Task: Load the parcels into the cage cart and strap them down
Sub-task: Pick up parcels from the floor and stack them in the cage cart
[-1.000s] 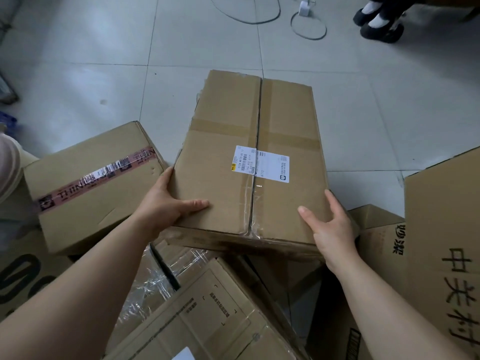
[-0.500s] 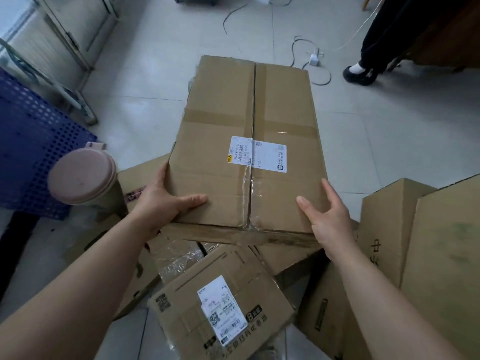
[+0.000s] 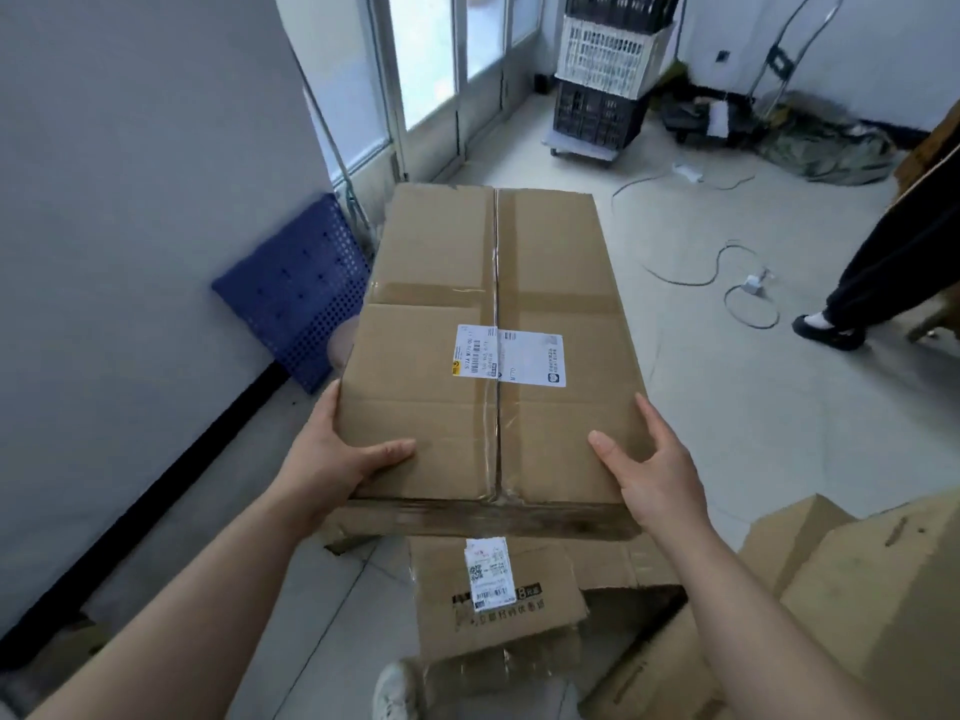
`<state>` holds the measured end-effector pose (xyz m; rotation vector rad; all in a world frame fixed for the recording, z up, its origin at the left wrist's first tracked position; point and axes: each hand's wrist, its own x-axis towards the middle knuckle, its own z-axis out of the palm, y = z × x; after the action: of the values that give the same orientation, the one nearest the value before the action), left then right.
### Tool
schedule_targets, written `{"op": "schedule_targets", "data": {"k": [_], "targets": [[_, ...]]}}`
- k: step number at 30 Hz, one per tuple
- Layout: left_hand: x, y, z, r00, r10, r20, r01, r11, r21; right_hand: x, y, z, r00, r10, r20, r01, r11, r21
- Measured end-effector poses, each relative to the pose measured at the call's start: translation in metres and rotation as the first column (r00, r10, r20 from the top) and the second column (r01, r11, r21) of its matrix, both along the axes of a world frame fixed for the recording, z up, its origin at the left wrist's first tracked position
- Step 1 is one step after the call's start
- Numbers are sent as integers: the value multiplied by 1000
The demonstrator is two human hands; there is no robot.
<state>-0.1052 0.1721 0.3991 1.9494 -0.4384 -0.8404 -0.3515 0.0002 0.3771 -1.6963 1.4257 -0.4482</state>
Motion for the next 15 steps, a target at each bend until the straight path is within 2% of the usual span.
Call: {"op": "schedule_targets", "data": {"k": [6,10,15], "targets": [[-58,106,29,965,261,-9,-261,965,-1,-5,42,38,964,267,-1,-267,963,-48],[-101,170,53,890,457,-2,-457,889,-27,-1,81,62,902,432,18,-430,900,-73],[-137,255,77,775,631,38,-626,774,-100,18,141,87,796,605,10,-600,792,-116]]}}
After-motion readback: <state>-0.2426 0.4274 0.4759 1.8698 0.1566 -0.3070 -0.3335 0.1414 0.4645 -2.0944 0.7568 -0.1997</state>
